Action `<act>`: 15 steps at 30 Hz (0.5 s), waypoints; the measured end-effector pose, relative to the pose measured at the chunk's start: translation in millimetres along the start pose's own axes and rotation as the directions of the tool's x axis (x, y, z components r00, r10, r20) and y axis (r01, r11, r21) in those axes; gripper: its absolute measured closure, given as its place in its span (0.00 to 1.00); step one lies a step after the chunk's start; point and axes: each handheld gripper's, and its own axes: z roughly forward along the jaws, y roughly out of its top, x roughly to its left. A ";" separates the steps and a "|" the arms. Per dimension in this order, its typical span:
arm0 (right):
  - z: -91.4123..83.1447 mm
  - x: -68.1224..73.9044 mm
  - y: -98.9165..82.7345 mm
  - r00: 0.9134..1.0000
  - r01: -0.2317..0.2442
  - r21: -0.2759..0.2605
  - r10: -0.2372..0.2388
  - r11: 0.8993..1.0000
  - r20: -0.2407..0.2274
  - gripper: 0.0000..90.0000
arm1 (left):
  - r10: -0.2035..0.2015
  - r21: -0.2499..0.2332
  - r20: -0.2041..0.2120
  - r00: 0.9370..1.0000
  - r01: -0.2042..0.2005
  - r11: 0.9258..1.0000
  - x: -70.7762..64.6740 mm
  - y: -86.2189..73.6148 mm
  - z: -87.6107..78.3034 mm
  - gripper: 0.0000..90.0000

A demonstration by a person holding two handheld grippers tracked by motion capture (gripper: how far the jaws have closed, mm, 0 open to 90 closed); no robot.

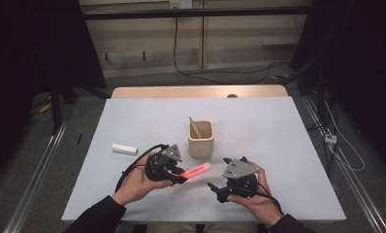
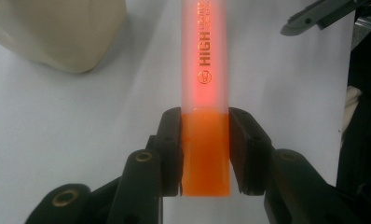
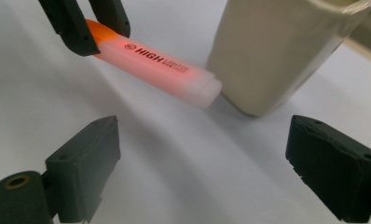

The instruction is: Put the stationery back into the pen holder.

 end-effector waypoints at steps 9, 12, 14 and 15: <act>5.6 3.9 9.2 0.987 0.149 0.021 -0.150 0.989 0.064 0.13 | 0.016 0.021 0.013 1.000 -0.017 1.000 3.2 14.2 5.8 0.74; 10.1 6.1 12.1 0.973 0.215 0.042 -0.218 0.976 0.081 0.14 | 0.024 0.025 0.008 1.000 -0.024 0.999 1.7 18.9 4.2 0.74; 12.0 8.2 13.2 0.966 0.246 0.038 -0.249 0.968 0.074 0.14 | 0.028 0.028 0.009 1.000 -0.028 0.999 0.9 22.4 4.3 0.74; 12.5 9.8 13.7 0.960 0.267 0.042 -0.269 0.963 0.078 0.14 | 0.036 0.033 0.014 0.999 -0.036 0.999 1.5 24.3 4.6 0.74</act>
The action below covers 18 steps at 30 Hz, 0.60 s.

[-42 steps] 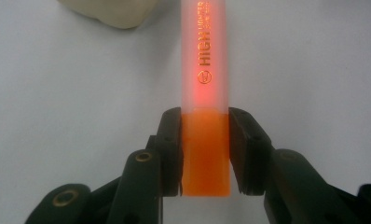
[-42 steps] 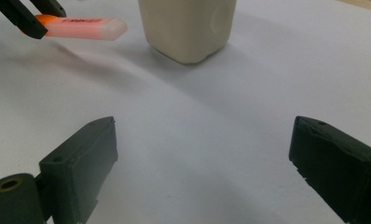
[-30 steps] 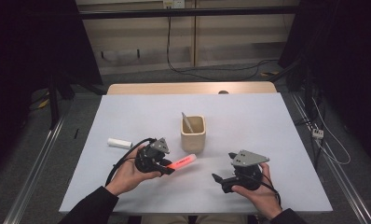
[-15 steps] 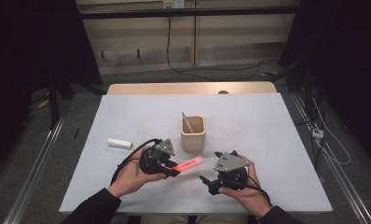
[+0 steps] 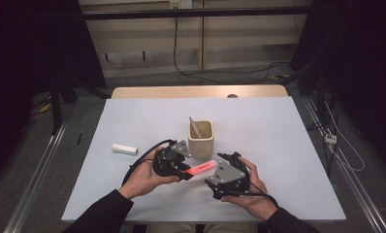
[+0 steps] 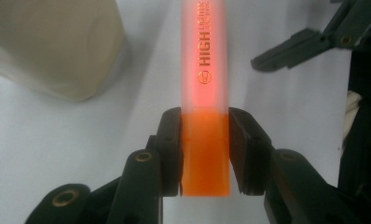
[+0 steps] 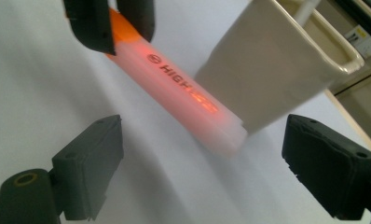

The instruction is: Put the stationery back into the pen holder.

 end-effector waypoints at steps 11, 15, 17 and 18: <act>7.6 15.4 2.2 0.970 0.220 0.060 -0.225 0.974 0.095 0.27 | 0.002 0.026 0.017 1.000 -0.002 1.000 2.1 13.7 7.7 0.74; 10.2 19.7 0.2 0.935 0.325 0.093 -0.334 0.941 0.120 0.36 | -0.010 0.042 0.031 0.999 0.008 0.999 7.7 14.6 10.3 0.75; 11.5 21.1 -0.5 0.916 0.363 0.113 -0.377 0.925 0.139 0.40 | -0.017 0.049 0.039 0.999 0.015 0.999 9.1 14.3 11.2 0.74; 12.1 21.5 -0.9 0.909 0.378 0.111 -0.391 0.919 0.144 0.42 | -0.018 0.055 0.034 0.999 0.016 0.998 9.3 14.2 11.3 0.74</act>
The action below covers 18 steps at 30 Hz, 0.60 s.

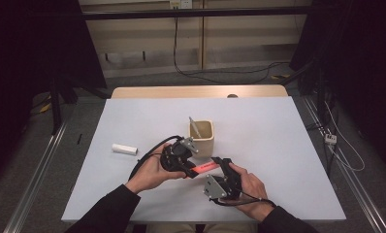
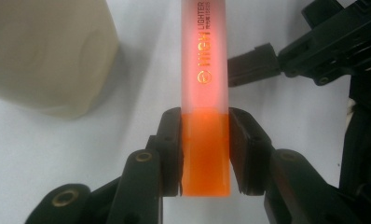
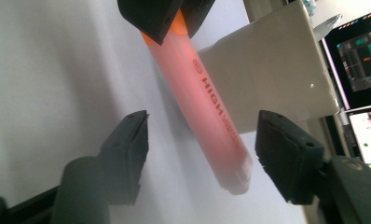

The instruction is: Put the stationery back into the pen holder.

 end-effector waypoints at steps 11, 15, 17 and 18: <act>3.2 10.7 4.1 0.994 0.105 -0.011 -0.104 0.994 0.039 0.61 | -0.009 0.025 0.026 1.000 0.008 1.000 -4.8 6.2 6.4 0.74; 2.9 13.5 5.1 0.993 0.111 0.000 -0.111 0.994 0.039 0.74 | -0.002 0.019 0.029 1.000 0.001 1.000 -6.8 9.1 7.4 0.74; 3.1 13.1 4.5 0.990 0.137 -0.006 -0.137 0.990 0.041 0.76 | -0.010 0.011 0.034 0.999 0.009 1.000 -5.6 8.9 6.9 0.74; 2.8 14.0 4.0 0.992 0.117 0.000 -0.117 0.993 0.039 0.77 | -0.015 -0.002 0.041 0.999 0.015 1.000 -4.2 8.4 6.7 0.74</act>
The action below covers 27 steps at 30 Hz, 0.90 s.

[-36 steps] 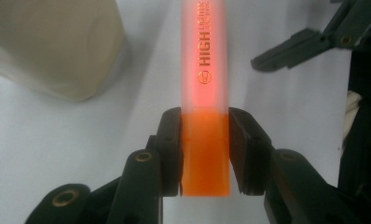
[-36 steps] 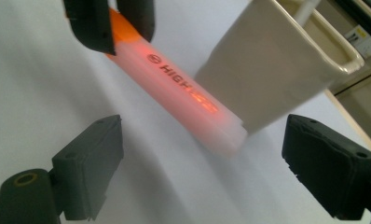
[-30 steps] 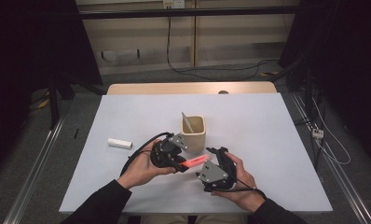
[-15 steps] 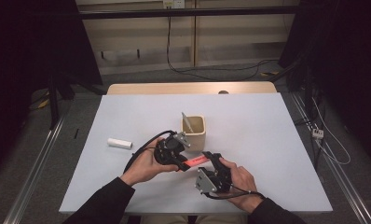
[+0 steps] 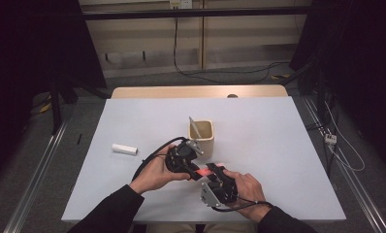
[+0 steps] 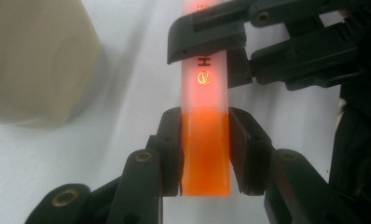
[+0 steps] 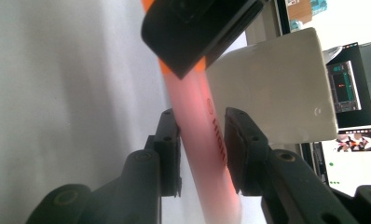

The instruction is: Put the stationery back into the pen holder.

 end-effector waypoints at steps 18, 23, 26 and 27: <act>-0.5 -13.1 -10.0 0.989 -0.140 -0.002 0.140 0.990 -0.039 0.86 | -0.023 -0.121 -0.084 0.996 0.013 0.993 4.9 -18.0 -3.5 0.37; -1.8 -18.4 -12.8 0.980 -0.196 -0.003 0.195 0.981 -0.045 0.86 | 0.002 -0.150 -0.115 0.993 -0.019 0.989 3.8 -26.4 -5.6 0.27; -2.4 -20.6 -14.7 0.971 -0.234 -0.008 0.234 0.972 -0.052 0.86 | -0.024 -0.169 -0.131 0.991 0.002 0.986 3.9 -31.8 -6.5 0.18; -2.6 -20.6 -15.1 0.967 -0.250 -0.006 0.250 0.968 -0.051 0.86 | -0.033 -0.173 -0.137 0.990 0.009 0.985 4.0 -33.6 -7.1 0.17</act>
